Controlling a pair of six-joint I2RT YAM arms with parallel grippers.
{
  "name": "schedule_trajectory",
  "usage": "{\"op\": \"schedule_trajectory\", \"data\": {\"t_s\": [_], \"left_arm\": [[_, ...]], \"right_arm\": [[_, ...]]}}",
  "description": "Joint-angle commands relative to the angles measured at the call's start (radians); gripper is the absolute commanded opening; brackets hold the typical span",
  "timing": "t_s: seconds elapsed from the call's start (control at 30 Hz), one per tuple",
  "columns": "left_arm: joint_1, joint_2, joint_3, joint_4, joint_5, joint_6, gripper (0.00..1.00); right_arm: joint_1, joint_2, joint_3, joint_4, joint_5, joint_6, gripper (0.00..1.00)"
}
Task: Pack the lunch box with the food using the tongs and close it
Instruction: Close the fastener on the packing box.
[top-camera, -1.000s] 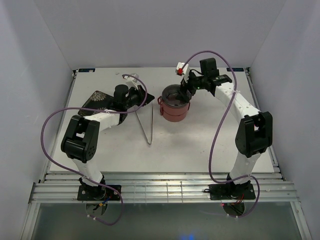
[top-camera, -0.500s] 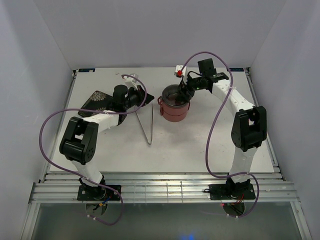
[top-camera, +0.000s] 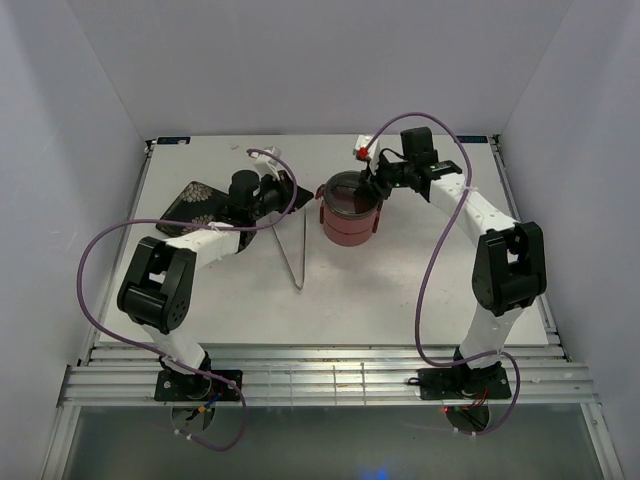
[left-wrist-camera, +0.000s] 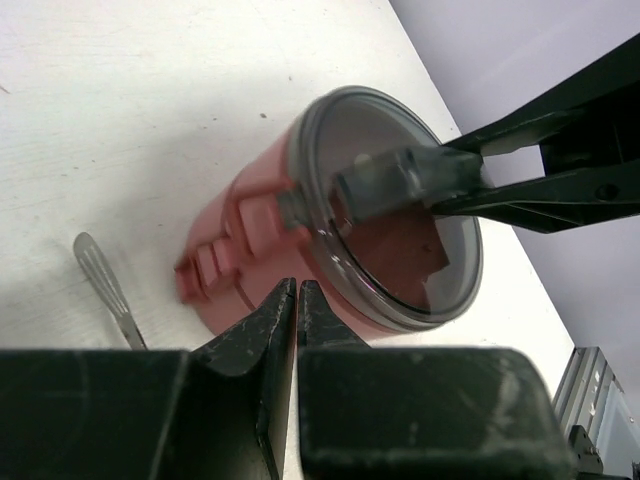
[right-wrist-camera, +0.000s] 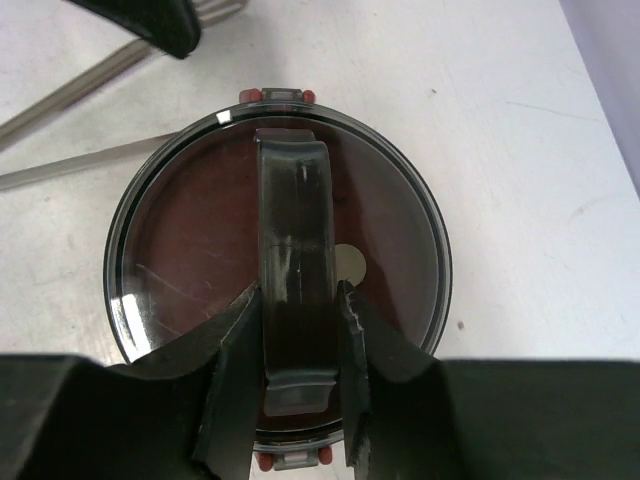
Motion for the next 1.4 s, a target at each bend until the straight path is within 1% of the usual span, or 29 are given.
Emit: {"op": "schedule_trajectory", "data": {"t_s": [0.0,0.17,0.3,0.37,0.43,0.57,0.73,0.87,0.9,1.03,1.13,1.17,1.2,1.3,1.37], "left_arm": [[-0.011,-0.046,0.012,0.0,-0.018,-0.007,0.16],[-0.011,-0.039,0.018,0.0,-0.035,-0.009,0.16],[-0.003,-0.039,0.034,-0.014,-0.092,0.006,0.16],[0.011,-0.03,0.066,-0.044,-0.118,0.013,0.16],[0.023,-0.005,0.115,-0.082,-0.101,0.014,0.14],[0.045,0.023,0.15,-0.097,-0.089,0.016,0.14],[0.06,0.064,0.208,-0.118,-0.063,0.019,0.14],[0.066,0.104,0.239,-0.121,-0.04,-0.007,0.03],[0.063,0.136,0.248,-0.12,-0.003,-0.016,0.01],[0.02,0.236,0.285,-0.115,0.037,-0.038,0.0],[-0.061,0.291,0.319,-0.115,0.065,-0.009,0.0],[-0.095,0.297,0.322,-0.118,0.068,-0.006,0.0],[-0.101,0.302,0.322,-0.13,0.065,-0.018,0.0],[-0.098,0.279,0.272,-0.132,0.023,-0.015,0.0],[-0.083,0.238,0.242,-0.126,0.006,-0.003,0.0]], "right_arm": [[0.02,-0.016,-0.056,-0.012,0.118,0.083,0.32],[0.043,-0.005,-0.062,-0.015,0.179,0.142,0.3],[0.056,0.01,-0.06,-0.023,0.209,0.145,0.29],[0.059,0.016,-0.051,-0.045,0.215,0.139,0.29],[0.059,0.032,-0.022,-0.075,0.226,0.136,0.29],[0.062,0.058,0.026,-0.16,0.238,0.114,0.29],[0.065,0.068,0.043,-0.178,0.246,0.105,0.29],[0.065,0.07,0.044,-0.182,0.247,0.106,0.29],[0.065,0.069,0.046,-0.182,0.249,0.106,0.29],[0.065,0.067,0.052,-0.19,0.244,0.106,0.28],[0.065,0.065,0.055,-0.19,0.236,0.105,0.27],[0.065,0.067,0.055,-0.191,0.235,0.105,0.27],[0.065,0.067,0.056,-0.191,0.236,0.106,0.27],[0.065,0.064,0.056,-0.191,0.235,0.106,0.26],[0.065,0.062,0.056,-0.193,0.235,0.105,0.26]]}}
